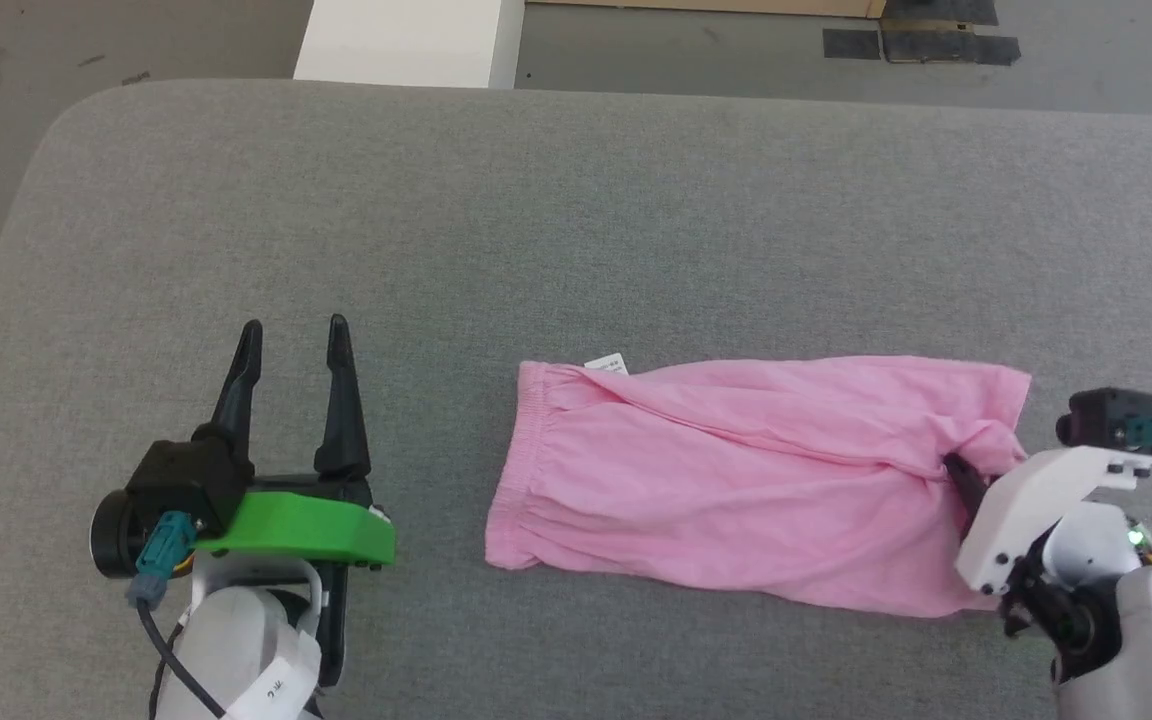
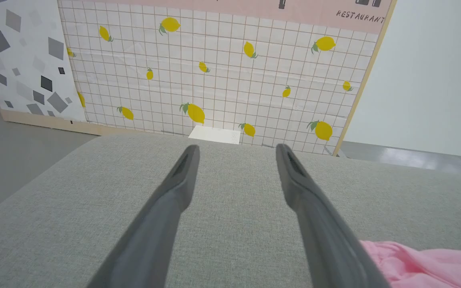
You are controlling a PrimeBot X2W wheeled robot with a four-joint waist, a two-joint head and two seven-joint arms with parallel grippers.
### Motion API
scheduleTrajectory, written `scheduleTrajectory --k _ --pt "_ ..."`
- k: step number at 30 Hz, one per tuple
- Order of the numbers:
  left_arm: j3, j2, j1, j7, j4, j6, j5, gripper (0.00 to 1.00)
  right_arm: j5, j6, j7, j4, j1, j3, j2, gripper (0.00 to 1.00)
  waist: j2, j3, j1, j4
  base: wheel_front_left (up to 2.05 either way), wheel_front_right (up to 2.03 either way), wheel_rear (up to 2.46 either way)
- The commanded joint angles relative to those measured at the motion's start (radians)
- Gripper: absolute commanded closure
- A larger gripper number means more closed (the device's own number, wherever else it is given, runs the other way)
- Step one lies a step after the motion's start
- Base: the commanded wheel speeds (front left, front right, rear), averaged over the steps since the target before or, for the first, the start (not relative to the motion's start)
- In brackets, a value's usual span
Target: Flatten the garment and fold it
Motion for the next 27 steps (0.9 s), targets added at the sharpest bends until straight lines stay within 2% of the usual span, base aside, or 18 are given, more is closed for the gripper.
scheduleTrajectory --k 1,8,13,16,19,22,27 --pt "0.006 -0.005 0.008 -0.004 0.004 -0.010 0.012 0.00 -0.003 0.006 -0.001 0.003 0.031 0.002 0.016 1.00 -0.0001 -0.002 0.0000 0.000 0.00 0.00 0.00" --pt "0.021 -0.014 0.015 -0.004 0.020 -0.024 0.020 0.00 -0.076 0.006 -0.028 -0.092 0.060 -0.115 0.016 1.00 -0.0001 -0.013 0.0000 -0.003 0.00 0.00 0.00" --pt "0.019 -0.017 0.020 -0.004 0.035 -0.031 0.020 0.00 -0.198 0.006 0.003 -0.194 0.076 -0.228 0.016 1.00 -0.0001 -0.019 0.0000 -0.008 0.00 0.00 0.00" --pt "0.019 -0.017 0.021 -0.004 0.041 -0.033 0.020 0.00 -0.238 0.006 0.038 -0.259 0.079 -0.253 0.016 1.00 -0.0001 -0.023 0.0000 -0.010 0.00 0.00 0.00" --pt "0.019 -0.018 0.022 -0.004 0.046 -0.035 0.020 0.00 -0.239 0.006 0.084 -0.341 0.090 -0.228 0.016 1.00 -0.0001 -0.028 0.0000 -0.009 0.00 0.00 0.00" --pt "0.017 -0.018 0.021 -0.005 0.050 -0.038 0.019 0.00 -0.203 0.006 0.141 -0.433 0.110 -0.151 0.016 1.00 -0.0001 -0.031 0.0000 -0.008 0.00 0.00 0.00" --pt "0.010 -0.018 0.018 -0.005 0.053 -0.038 0.016 0.00 -0.171 0.006 0.236 -0.592 0.146 0.067 0.016 1.00 -0.0001 -0.033 0.0000 -0.002 0.00 0.00 0.00"
